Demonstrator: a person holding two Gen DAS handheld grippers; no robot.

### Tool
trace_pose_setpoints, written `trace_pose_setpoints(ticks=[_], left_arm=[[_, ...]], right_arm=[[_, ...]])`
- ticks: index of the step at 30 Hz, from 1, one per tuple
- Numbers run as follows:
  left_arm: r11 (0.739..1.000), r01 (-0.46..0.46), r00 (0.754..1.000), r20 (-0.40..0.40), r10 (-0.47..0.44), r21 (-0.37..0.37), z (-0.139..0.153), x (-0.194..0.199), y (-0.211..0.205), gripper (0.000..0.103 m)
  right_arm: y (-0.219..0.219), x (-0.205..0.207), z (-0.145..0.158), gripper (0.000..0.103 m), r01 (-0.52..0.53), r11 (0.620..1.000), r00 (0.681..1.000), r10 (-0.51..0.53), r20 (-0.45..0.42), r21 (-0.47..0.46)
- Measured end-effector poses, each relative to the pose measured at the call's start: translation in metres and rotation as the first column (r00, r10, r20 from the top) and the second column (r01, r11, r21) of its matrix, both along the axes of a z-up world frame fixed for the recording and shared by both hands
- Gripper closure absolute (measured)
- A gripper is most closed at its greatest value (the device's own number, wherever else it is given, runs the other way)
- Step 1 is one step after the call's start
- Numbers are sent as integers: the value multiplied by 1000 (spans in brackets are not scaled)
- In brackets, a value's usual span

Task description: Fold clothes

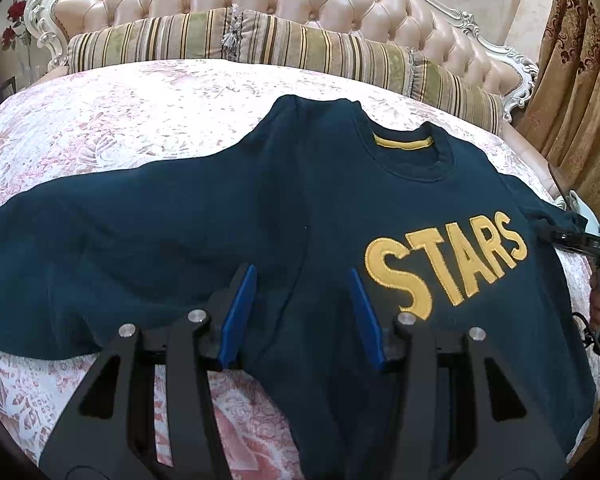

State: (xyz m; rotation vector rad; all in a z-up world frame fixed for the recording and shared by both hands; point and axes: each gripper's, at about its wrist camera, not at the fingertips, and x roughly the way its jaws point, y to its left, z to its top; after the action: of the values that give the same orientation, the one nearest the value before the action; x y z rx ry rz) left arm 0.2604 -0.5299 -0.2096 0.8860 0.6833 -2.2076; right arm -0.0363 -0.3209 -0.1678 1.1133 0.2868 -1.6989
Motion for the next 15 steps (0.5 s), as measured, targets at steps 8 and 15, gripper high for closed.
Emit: trace_pose_setpoints(ticks=[8,15], left_arm=[[1000,2,1000,-1,-2,2,-1,0,-2,51],[1000,5,1000,-4,-5,3,-1,1,-3,51]], right_arm=[[18,12,-9,91,9,1000,1000,-9,17,3],[38,8,4,87,-18,1000,1000,18,12,-3]])
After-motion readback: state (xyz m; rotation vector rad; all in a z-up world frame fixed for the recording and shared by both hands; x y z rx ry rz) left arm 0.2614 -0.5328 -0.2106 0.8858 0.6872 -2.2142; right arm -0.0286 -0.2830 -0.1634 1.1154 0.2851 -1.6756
